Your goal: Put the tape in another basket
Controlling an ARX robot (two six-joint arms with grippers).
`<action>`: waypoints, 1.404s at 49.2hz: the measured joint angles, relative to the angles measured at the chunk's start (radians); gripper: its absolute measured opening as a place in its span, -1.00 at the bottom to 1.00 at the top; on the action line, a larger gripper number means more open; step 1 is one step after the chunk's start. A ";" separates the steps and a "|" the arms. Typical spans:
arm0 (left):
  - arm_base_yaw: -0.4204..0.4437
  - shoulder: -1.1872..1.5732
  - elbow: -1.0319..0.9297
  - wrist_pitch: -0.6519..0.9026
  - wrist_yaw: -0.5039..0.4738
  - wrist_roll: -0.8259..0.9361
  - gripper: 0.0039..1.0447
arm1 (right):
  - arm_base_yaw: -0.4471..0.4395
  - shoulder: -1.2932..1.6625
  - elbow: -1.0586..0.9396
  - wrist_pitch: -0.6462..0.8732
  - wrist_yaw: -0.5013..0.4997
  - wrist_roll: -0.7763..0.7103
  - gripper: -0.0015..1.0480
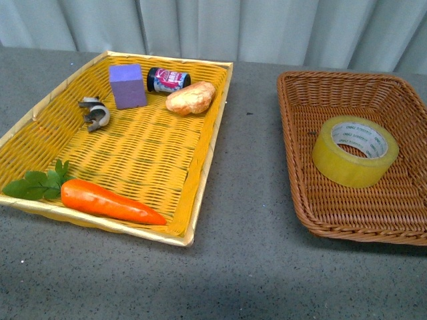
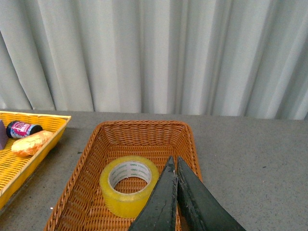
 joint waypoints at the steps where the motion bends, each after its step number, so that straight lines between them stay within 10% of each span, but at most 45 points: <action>1: 0.000 -0.012 0.000 -0.011 0.000 0.000 -0.93 | 0.000 -0.013 0.000 -0.012 0.000 0.000 -0.98; 53: 0.000 -0.491 0.000 -0.491 0.003 0.000 -0.93 | 0.000 -0.541 0.000 -0.535 -0.003 0.000 -0.98; 58: 0.000 -0.491 0.000 -0.491 0.002 -0.001 -0.65 | 0.000 -0.541 0.000 -0.535 -0.003 -0.001 -0.96; 69: 0.000 -0.491 0.000 -0.491 0.002 -0.001 0.08 | 0.000 -0.542 0.000 -0.535 -0.003 0.000 -0.24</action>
